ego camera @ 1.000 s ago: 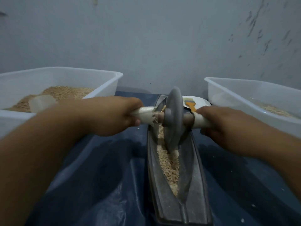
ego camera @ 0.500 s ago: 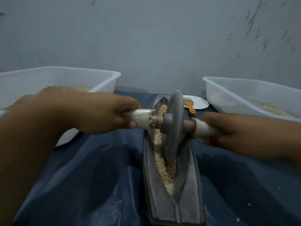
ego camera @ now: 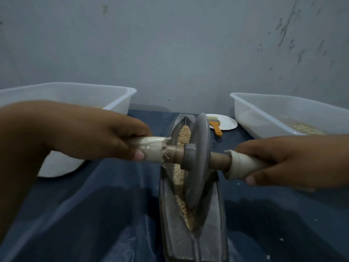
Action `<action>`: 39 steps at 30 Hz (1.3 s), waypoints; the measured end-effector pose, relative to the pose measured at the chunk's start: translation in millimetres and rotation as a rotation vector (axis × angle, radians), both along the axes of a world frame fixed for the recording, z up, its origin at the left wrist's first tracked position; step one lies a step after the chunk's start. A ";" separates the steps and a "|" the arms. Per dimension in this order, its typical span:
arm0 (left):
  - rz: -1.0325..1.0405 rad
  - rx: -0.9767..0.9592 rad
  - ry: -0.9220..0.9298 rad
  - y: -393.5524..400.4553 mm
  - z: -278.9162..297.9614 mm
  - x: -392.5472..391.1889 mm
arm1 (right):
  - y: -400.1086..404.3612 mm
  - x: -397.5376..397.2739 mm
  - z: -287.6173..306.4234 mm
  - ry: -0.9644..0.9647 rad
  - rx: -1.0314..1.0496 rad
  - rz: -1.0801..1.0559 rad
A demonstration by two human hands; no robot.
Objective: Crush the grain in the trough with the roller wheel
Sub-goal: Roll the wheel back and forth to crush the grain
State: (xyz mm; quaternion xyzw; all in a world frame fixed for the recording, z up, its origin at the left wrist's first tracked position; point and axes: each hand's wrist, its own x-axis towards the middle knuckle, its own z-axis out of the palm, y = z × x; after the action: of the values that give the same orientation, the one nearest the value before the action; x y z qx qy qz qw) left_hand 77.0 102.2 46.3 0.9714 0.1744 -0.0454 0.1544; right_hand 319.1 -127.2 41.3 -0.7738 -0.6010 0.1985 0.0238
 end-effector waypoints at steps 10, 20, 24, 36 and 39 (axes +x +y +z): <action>0.120 0.184 -0.156 4.1 -31.5 29.3 | 31.9 -0.6 -32.6 -0.438 0.466 -0.058; 0.028 0.027 -0.007 5.9 -6.8 5.0 | 6.2 8.3 -9.1 -0.114 0.111 -0.006; 0.115 0.114 -0.168 8.4 -29.2 26.3 | 35.0 -0.1 -39.0 -0.498 0.508 -0.104; 0.032 -0.040 0.117 -4.4 4.6 -4.5 | 0.3 1.1 -3.2 -0.084 0.061 0.015; 0.091 0.022 -0.009 -0.6 -6.2 7.4 | 15.3 3.9 -16.5 -0.124 0.187 -0.038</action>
State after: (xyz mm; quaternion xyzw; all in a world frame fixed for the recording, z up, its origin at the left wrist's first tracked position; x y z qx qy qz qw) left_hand 84.4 101.7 40.2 0.9643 0.2183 -0.0320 0.1463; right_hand 323.0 -111.9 24.8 -0.7903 -0.6024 0.0931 0.0623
